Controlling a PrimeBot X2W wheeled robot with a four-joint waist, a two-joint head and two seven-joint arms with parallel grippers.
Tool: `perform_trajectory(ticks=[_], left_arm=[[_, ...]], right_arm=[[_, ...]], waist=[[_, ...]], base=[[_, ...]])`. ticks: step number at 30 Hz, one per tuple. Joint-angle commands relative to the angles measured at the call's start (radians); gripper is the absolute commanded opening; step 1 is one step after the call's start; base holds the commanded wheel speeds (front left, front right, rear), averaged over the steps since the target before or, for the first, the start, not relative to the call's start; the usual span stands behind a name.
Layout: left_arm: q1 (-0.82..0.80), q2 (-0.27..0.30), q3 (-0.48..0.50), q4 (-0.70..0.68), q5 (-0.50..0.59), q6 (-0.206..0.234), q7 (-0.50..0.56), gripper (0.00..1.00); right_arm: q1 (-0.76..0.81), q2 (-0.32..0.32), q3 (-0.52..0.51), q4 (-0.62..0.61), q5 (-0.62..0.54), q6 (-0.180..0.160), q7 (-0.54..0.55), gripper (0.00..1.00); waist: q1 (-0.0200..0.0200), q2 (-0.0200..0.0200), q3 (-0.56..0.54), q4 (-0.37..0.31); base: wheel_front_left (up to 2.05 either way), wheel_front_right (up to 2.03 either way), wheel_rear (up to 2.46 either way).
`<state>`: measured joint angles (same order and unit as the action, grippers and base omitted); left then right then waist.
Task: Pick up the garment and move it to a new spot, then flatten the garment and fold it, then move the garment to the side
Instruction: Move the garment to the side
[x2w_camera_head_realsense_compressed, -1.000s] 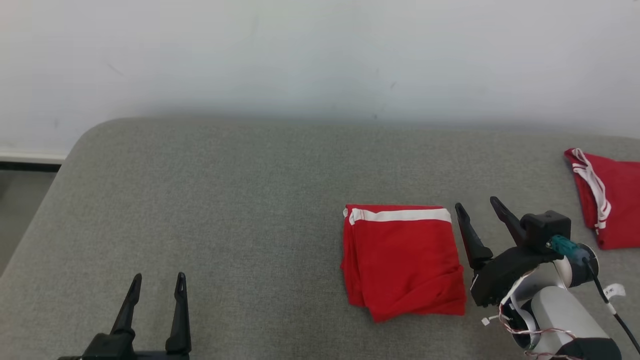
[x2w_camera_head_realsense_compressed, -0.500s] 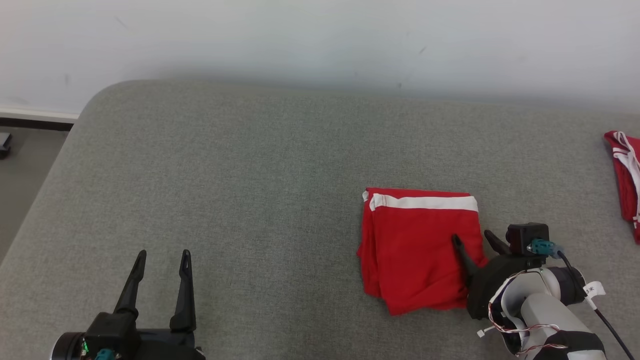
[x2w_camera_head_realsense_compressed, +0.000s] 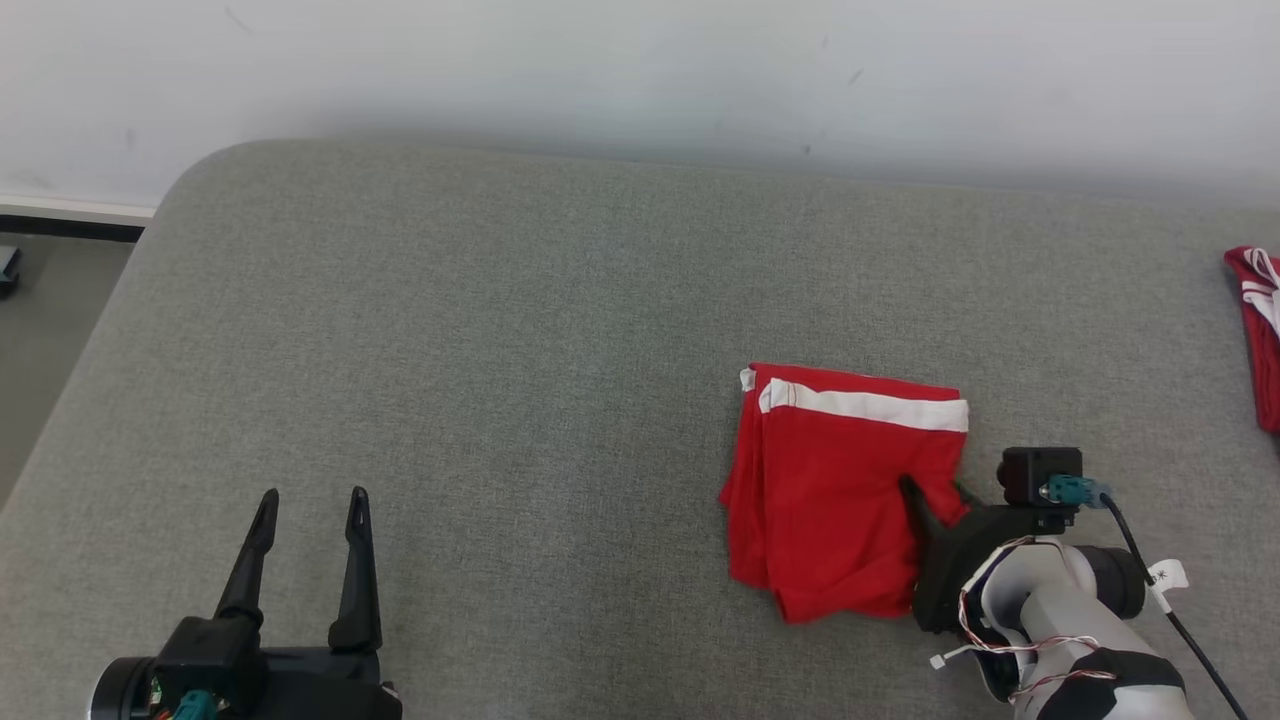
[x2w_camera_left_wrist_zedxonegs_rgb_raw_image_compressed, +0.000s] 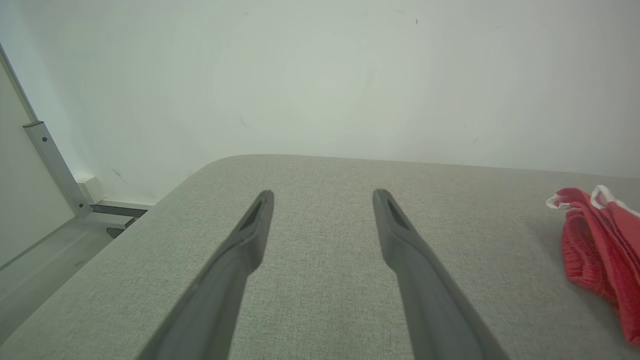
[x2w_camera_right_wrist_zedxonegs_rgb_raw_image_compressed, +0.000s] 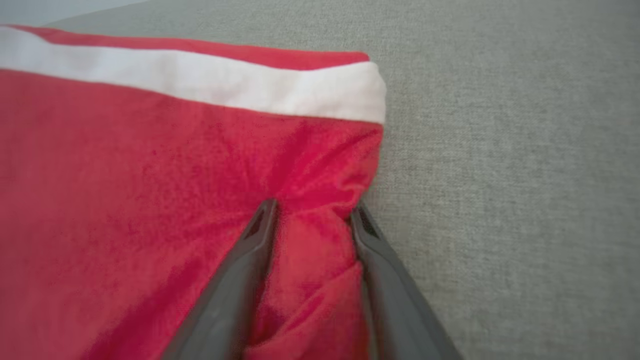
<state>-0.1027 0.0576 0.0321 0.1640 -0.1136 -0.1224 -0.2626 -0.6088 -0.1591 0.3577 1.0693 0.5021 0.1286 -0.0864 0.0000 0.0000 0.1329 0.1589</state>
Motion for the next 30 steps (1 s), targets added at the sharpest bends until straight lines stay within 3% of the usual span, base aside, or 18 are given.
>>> perform_trajectory(ticks=[1, 8, 17, 23, 30], left_arm=[[-0.005, -0.002, 0.008, -0.005, -0.004, 0.002, -0.003, 1.00], [0.001, -0.004, 0.014, -0.012, -0.002, 0.005, -0.003, 1.00], [-0.041, -0.005, 0.004, -0.031, -0.001, 0.001, -0.003, 1.00], [-0.095, -0.002, -0.012, -0.055, 0.006, -0.004, -0.003, 1.00], [-0.161, 0.029, -0.022, -0.098, 0.004, -0.008, -0.003, 1.00]], right_arm=[[0.027, 0.018, 0.027, 0.018, 0.016, 0.003, 0.028, 0.00], [-0.043, -0.056, 0.092, -0.024, 0.017, 0.000, -0.018, 0.00], [-0.169, -0.165, 0.239, -0.120, -0.008, 0.000, -0.001, 0.00], [-0.288, -0.296, 0.331, -0.211, 0.008, 0.000, 0.028, 0.00], [-0.397, -0.459, 0.370, -0.289, 0.040, 0.000, 0.041, 0.00]], waist=[[0.0000, 0.0000, 0.002, -0.004], [0.0000, 0.0000, 0.025, -0.025], [0.0000, 0.0000, 0.114, -0.073], [0.0000, 0.0000, 0.219, -0.129], [0.0000, 0.0000, 0.327, -0.198]], base=[[0.00, 0.00, 0.00], [0.00, 0.00, 0.00], [0.00, 0.00, 0.00], [0.00, 0.00, 0.00], [0.00, 0.00, 0.00]])
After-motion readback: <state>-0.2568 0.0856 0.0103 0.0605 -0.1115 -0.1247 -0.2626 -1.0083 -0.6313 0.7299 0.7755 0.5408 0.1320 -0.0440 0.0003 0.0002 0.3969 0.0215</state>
